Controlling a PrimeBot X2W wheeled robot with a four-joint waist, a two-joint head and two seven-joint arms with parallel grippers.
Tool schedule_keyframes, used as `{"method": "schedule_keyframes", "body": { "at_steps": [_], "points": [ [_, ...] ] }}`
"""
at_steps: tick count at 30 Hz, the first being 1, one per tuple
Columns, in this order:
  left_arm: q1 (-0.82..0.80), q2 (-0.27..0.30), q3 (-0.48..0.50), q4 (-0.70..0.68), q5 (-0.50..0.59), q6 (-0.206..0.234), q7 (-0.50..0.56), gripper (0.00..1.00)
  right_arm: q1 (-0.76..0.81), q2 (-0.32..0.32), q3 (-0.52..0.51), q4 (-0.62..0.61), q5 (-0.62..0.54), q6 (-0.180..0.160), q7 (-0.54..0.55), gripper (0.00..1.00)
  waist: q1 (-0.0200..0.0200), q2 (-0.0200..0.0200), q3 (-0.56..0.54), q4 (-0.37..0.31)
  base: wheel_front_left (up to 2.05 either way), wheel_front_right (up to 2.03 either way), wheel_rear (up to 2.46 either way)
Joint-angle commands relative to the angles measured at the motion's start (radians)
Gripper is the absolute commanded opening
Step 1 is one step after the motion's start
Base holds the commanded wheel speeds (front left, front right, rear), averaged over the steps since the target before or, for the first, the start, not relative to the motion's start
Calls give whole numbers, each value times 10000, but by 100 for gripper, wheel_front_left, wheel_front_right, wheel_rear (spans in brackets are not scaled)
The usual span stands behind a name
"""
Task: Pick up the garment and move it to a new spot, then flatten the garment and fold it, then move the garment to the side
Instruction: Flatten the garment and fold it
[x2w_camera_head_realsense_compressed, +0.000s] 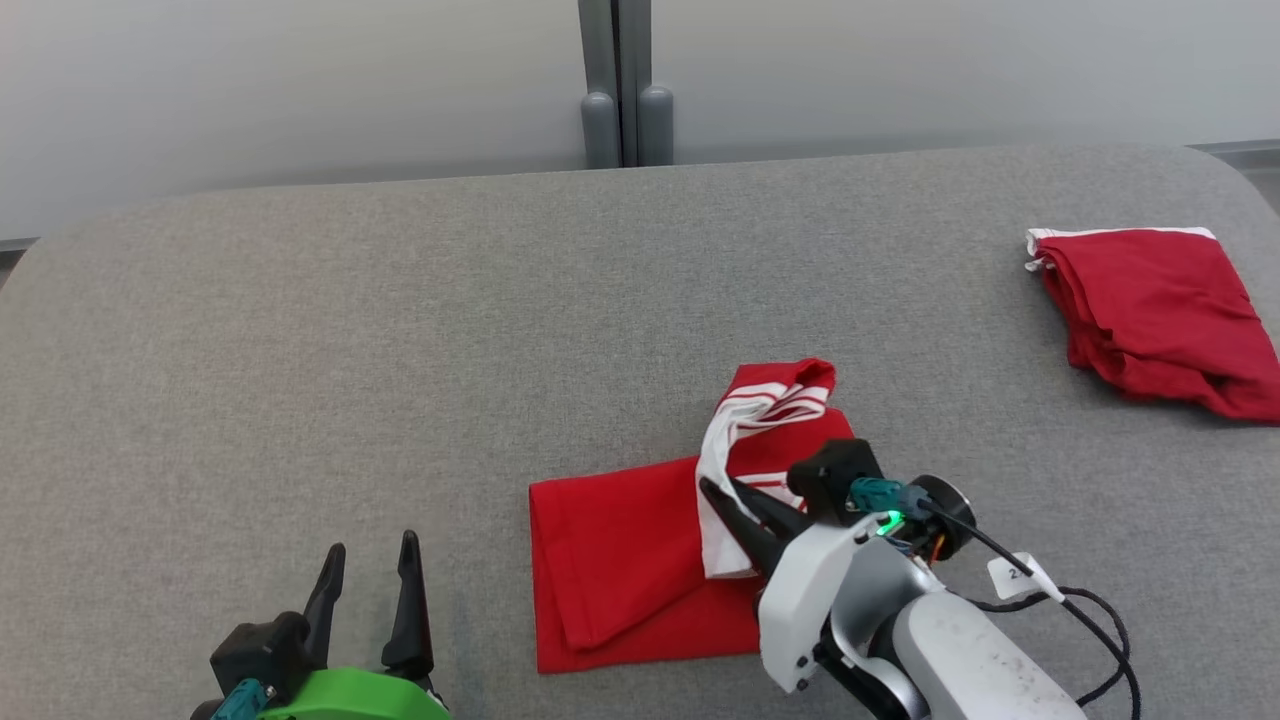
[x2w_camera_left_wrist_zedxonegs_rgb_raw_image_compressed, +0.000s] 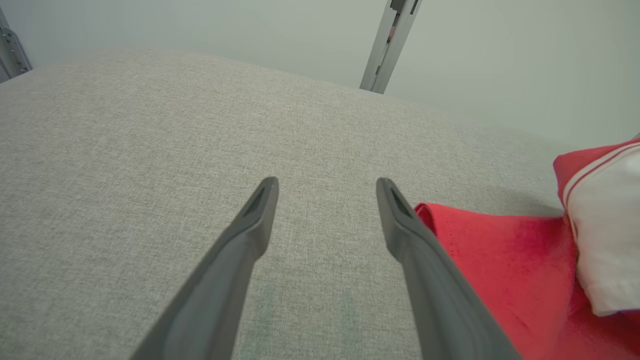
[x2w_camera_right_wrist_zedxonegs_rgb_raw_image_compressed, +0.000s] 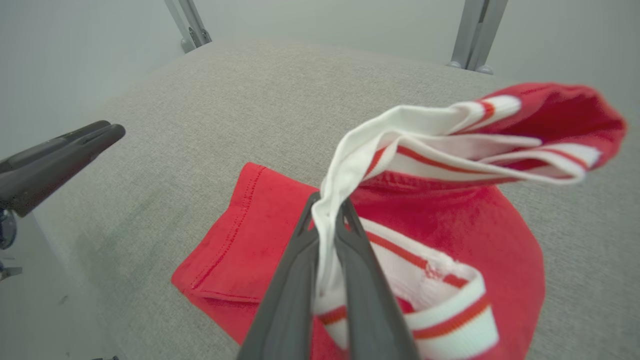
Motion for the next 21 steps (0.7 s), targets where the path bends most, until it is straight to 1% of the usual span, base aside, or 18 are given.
{"method": "schedule_keyframes", "body": {
  "at_steps": [1, 2, 7, 13, 21],
  "points": [
    [-197, -12, 32, 33, 69, -42, -45, 100, -220, 4, 315, 131, 290, -10, -128, 0, 0, 0, 31, 131, 0, 0, 0],
    [-217, -48, 32, 55, 98, -76, -44, 100, -379, 5, 821, 355, 575, -10, -223, 0, 0, 0, 52, 230, 0, 0, 0],
    [-246, -131, 1, 150, 159, -153, -38, 100, -821, -4, 1824, 1015, 1152, -10, -384, 0, 0, 0, 74, 511, 0, 0, 0],
    [-301, -218, -15, 229, 213, -233, -38, 100, -1258, -2, 2439, 1875, 1439, -10, -561, 0, 0, 0, 78, 777, 0, 0, 0],
    [-286, -286, -1, 395, 260, -304, -38, 100, -1706, 1, 3071, 2672, 1867, -10, -824, 0, 0, 0, 26, 920, 0, 0, 0]
  ]
}}
